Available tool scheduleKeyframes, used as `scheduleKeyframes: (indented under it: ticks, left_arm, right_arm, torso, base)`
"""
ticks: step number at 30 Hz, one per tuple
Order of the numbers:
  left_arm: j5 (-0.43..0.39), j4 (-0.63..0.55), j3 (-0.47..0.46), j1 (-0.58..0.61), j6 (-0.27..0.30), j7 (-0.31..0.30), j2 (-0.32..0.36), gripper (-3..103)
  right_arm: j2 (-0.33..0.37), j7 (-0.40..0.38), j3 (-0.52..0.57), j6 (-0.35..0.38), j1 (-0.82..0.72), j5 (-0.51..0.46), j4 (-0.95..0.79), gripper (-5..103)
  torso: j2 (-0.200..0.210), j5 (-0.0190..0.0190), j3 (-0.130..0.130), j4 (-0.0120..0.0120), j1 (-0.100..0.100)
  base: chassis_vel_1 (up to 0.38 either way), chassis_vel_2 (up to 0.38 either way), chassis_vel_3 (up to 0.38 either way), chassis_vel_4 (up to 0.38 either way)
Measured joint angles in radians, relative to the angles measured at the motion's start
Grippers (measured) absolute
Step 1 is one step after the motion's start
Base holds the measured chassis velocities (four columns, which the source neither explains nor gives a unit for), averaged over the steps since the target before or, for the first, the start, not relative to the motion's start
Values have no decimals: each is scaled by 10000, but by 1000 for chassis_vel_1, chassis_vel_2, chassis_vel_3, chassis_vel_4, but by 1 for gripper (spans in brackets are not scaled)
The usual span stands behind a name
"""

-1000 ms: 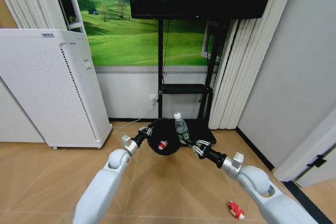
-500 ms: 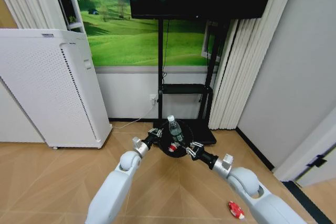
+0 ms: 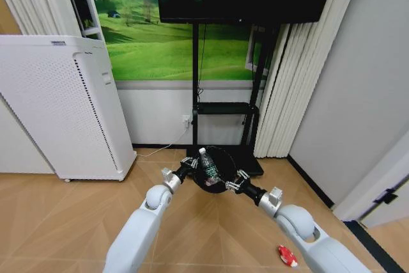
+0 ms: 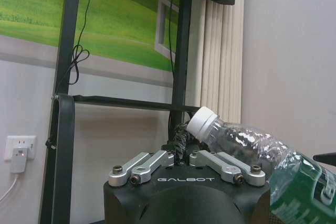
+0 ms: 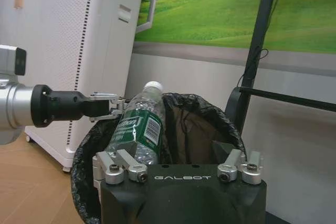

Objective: Pick up the trash bin and place the garbage on the floor into it.

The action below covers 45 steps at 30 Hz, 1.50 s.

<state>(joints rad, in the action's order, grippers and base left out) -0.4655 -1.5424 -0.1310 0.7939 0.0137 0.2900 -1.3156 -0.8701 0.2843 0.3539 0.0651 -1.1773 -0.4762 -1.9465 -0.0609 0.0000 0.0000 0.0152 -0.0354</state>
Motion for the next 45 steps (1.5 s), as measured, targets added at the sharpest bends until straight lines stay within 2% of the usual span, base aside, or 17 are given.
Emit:
scheduleKeyframes:
  ticks: [1, 3, 7, 21, 23, 31, 36, 38, 39, 41, 42, 45]
  left_arm:
    - [0, 0, 0, 0, 0, 0, 0, 7]
    - [-27, -41, 9, 3, 17, -16, 15, 7]
    - [-72, -107, 20, 16, 57, -23, 69, 7]
    - [-370, -326, -95, 127, 179, -149, 58, 7]
    - [-375, -339, -135, 150, 184, -149, 92, 7]
    - [-361, -352, -235, 200, 185, -110, 188, 7]
    - [-294, -351, -400, 342, 165, -26, 233, 7]
    - [-161, -514, -531, 612, 121, 0, 395, 7]
    - [-161, -514, -531, 612, 121, 0, 395, 7]
    - [-128, -755, -835, 901, 225, -72, 623, 7]
    - [-130, -871, -940, 1006, 279, -118, 660, 7]
    - [-146, -1005, -1033, 1142, 338, -184, 680, 7]
  right_arm:
    - [0, 0, 0, 0, 0, 0, 0, 80]
    - [-9, -153, 56, 88, 35, -68, -12, 91]
    - [-14, -162, 149, 52, 1, -57, 137, 100]
    - [-203, -365, 31, -106, -14, 109, 529, 100]
    - [-261, -680, 13, -70, 60, 21, 536, 100]
    - [-313, -1046, 223, 26, 102, -235, 441, 100]
    - [-315, -1424, 798, 376, 22, -718, 8, 100]
    - [-265, -2314, 1456, 763, -206, -1135, 13, 100]
    - [-265, -2314, 1456, 763, -206, -1135, 13, 100]
    - [-44, -2962, 1749, 1861, -844, -1272, 371, 100]
    - [23, -3248, 1722, 2184, -1024, -1355, 566, 100]
    - [35, -3417, 1634, 2289, -1101, -1382, 843, 100]
  torso:
    - [0, 0, 0, 0, 0]
    - [0, 0, 0, 0, 0]
    - [0, 0, 0, 0, 0]
    - [0, -1, 0, 1, 0]
    - [0, -1, 0, 0, 0]
    - [0, 2, 0, 0, 0]
    - [0, -1, 0, -1, 0]
    - [0, 0, 0, 0, 0]
    - [0, 0, 0, 0, 0]
    - [0, 1, 0, 2, 0]
    - [0, -1, -1, 2, 0]
    - [0, 2, 0, 2, 0]
  base:
    - [0, 0, 0, 0]
    - [0, 0, 0, 0]
    - [0, 0, 0, 0]
    - [0, 0, 0, 0]
    - [0, 0, 0, 0]
    - [0, 0, 0, 0]
    - [0, 0, 0, 0]
    - [0, 0, 0, 0]
    - [0, 0, 0, 0]
    - [0, 0, 0, 0]
    - [0, 0, 0, 0]
    - [0, 0, 0, 0]
